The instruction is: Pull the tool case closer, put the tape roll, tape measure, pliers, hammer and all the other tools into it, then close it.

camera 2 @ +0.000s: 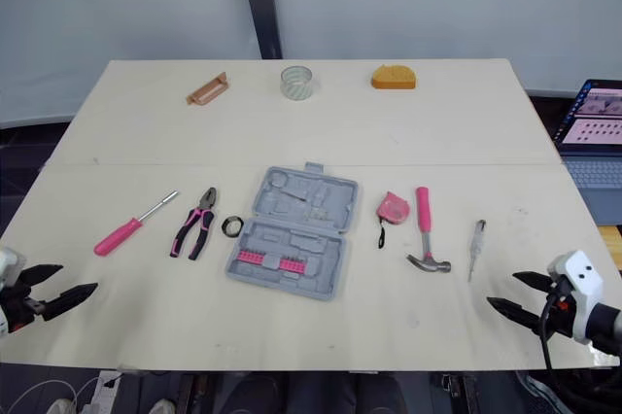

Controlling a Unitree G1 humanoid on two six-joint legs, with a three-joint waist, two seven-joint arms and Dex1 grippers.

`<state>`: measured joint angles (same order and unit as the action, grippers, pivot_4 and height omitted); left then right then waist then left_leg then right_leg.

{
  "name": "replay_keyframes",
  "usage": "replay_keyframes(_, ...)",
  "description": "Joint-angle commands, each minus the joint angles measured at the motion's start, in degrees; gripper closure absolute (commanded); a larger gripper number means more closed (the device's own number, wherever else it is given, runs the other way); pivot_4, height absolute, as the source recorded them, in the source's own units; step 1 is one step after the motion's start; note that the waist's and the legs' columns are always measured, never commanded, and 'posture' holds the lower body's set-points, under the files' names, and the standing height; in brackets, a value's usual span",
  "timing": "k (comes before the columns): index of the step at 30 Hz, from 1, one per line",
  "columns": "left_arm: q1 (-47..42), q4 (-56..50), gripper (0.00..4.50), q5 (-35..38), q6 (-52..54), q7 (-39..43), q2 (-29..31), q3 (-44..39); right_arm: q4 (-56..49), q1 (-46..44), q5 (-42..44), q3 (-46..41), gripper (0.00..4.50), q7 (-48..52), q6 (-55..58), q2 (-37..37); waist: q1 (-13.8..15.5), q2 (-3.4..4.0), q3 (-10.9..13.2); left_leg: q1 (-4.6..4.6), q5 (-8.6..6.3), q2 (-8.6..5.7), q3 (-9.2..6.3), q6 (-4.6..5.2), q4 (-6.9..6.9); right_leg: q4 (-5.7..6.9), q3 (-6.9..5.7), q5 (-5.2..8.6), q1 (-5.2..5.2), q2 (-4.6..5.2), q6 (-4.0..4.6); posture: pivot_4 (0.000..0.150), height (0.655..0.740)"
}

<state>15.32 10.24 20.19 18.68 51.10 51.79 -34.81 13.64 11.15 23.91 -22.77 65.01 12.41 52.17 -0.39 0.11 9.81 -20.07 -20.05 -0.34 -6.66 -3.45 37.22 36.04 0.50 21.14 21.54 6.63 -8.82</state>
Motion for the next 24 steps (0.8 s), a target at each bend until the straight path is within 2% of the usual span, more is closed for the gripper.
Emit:
replay_keyframes(1,0.5,0.2,0.02,0.5,-0.3,0.2,-0.2,-1.4,-0.7,-0.6,0.3,-1.2,0.05,-0.1,-0.2,0.2,0.0,0.0,0.0,0.0,0.0,0.0,0.0,0.0,0.0,0.0,0.0,0.0,0.0,0.0,0.0,0.15,0.74)
replay_keyframes(24,-0.7,2.6,0.02,0.5,-0.5,0.8,0.1,-1.4,-7.4,-0.1,1.0,-2.1,0.05,-2.1,4.9,0.1,0.0,0.0,0.0,0.0,0.0,0.0,0.0,0.0,0.03,0.04,-0.01,0.0,0.0,0.0,0.0,0.15,0.74)
